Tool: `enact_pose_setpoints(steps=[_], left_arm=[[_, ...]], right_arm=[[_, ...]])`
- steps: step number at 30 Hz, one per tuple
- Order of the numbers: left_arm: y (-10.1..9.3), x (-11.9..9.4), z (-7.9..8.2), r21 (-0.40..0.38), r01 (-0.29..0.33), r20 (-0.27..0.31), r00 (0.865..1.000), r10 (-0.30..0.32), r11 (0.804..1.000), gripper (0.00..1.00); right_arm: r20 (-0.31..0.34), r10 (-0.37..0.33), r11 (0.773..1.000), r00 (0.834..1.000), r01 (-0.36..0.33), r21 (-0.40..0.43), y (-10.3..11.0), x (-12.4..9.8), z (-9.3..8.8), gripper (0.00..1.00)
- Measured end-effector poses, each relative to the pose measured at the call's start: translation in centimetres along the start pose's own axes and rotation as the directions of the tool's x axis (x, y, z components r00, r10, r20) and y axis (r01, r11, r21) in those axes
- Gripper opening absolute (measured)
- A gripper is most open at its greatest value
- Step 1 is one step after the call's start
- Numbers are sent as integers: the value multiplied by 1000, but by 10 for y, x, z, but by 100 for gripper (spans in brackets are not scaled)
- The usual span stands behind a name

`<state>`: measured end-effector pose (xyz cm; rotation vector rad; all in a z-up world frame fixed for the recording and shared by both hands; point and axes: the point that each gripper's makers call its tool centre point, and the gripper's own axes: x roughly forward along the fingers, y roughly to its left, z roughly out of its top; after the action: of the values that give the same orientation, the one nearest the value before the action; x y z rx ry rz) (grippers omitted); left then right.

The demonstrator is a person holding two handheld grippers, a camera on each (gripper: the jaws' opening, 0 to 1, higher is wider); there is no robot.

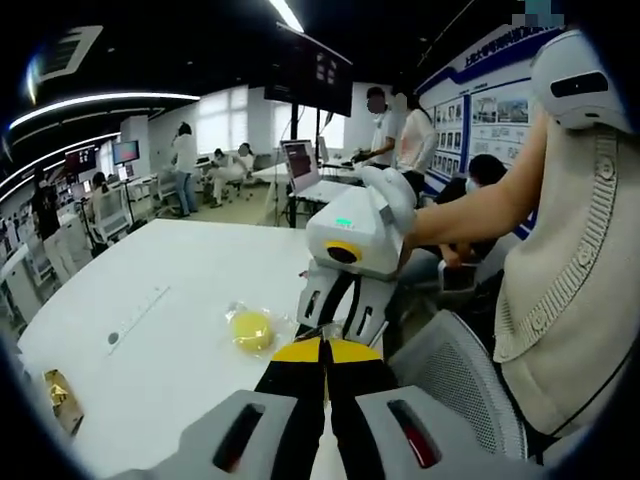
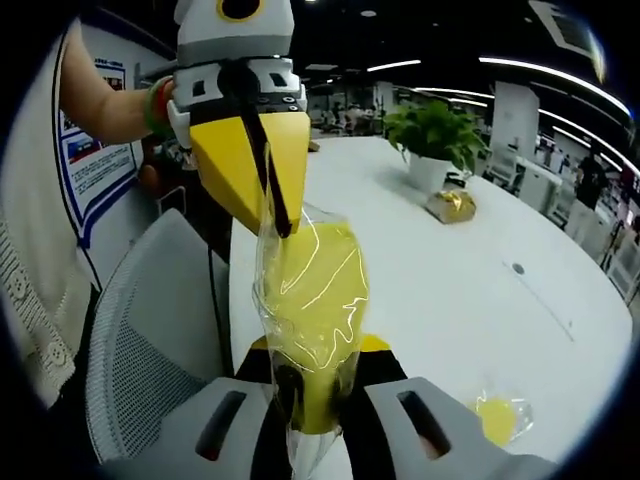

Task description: Compare the silicone blocks by pressing each to a similar depth, holding the contact briefly, and releasing to observe deformation and rebound differences across the visible hardness samples.

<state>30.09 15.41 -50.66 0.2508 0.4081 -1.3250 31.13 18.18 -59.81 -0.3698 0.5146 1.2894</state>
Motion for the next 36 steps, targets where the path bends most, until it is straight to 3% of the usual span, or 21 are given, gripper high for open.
enact_pose_setpoints(steps=[14, 17, 18, 20, 24, 30, 36], left_arm=[[-2, -3, 1, -17, -7, 1, 1000, 7, 1000, 0], [-3, -4, 1, -20, -6, 6, 1000, 6, 1000, 0], [-4, -5, 3, -26, -3, 11, 1000, 3, 1000, 0], [-4, -5, 4, -25, -2, 15, 1000, 2, 1000, 0], [-5, -5, 3, -30, -2, 11, 1000, 2, 1000, 0], [-9, -5, 2, -51, 7, 10, 1000, -7, 999, 0], [-9, -6, 3, -56, 5, 14, 1000, -4, 998, 0]], right_arm=[[-3, 1, 1000, 1000, -1, -21, 1, 1, 2, 9], [11, 22, 1000, 1000, -22, 4, 3, 0, 3, 11], [43, 10, 1000, 999, -10, -8, 0, 0, 6, 11], [42, 71, 995, 997, -73, 62, 10, -1, 6, 13], [42, 61, 998, 997, -62, 20, 7, -1, 4, 15], [28, 137, 986, 990, -139, 95, 18, -4, 1, 19], [34, 133, 987, 991, -135, 86, 15, -5, 1, 23]])
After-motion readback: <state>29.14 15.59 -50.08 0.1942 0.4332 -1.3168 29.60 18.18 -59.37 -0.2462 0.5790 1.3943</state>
